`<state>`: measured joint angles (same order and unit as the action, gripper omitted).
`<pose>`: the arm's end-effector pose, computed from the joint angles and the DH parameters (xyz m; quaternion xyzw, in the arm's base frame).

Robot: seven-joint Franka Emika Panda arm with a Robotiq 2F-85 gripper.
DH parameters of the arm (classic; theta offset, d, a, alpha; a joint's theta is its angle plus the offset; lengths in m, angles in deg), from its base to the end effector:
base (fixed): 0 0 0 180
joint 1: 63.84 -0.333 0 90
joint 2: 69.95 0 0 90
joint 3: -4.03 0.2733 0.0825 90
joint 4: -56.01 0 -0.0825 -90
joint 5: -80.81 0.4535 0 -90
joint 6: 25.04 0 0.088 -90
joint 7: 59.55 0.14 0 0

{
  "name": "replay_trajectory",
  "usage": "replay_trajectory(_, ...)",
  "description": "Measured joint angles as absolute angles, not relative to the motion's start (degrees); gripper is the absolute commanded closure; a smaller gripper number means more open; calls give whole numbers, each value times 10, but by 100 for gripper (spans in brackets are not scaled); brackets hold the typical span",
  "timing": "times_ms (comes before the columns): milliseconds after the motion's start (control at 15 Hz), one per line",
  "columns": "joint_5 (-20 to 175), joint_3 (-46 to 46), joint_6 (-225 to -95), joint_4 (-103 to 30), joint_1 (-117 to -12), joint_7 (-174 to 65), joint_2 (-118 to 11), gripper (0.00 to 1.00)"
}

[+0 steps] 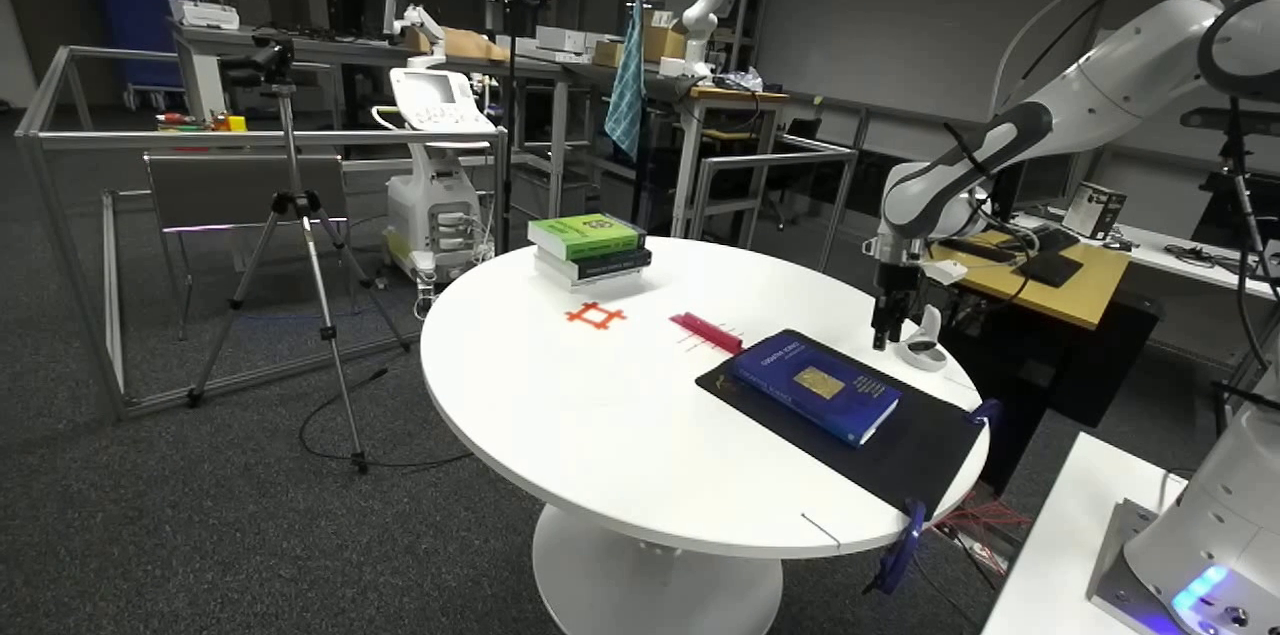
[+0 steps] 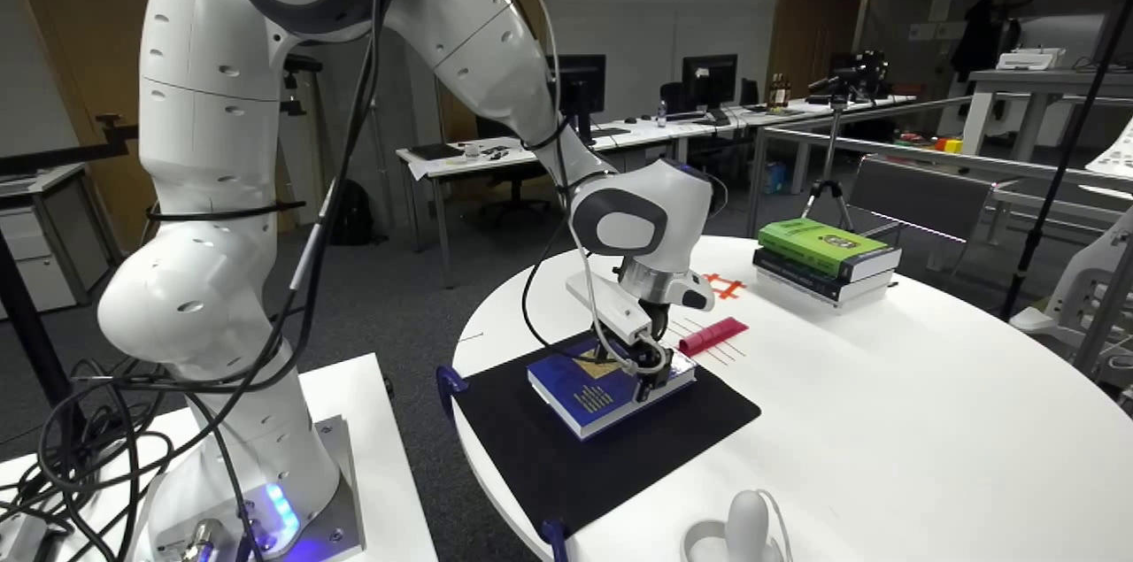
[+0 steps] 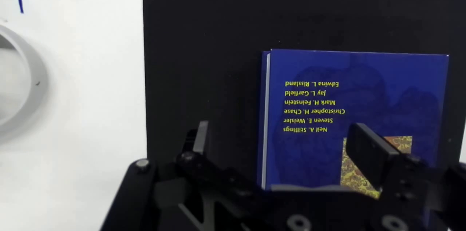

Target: Open the book

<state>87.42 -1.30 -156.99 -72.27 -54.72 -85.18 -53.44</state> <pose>0.5240 -0.1340 0.0933 -0.9921 -0.0543 0.0953 0.0614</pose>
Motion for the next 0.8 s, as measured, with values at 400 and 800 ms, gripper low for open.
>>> replay_trajectory(400,875,-12,-1570,-720,-547,-853,-531,0)
replay_trajectory(800,880,-11,-1547,-677,-532,-872,-506,0)
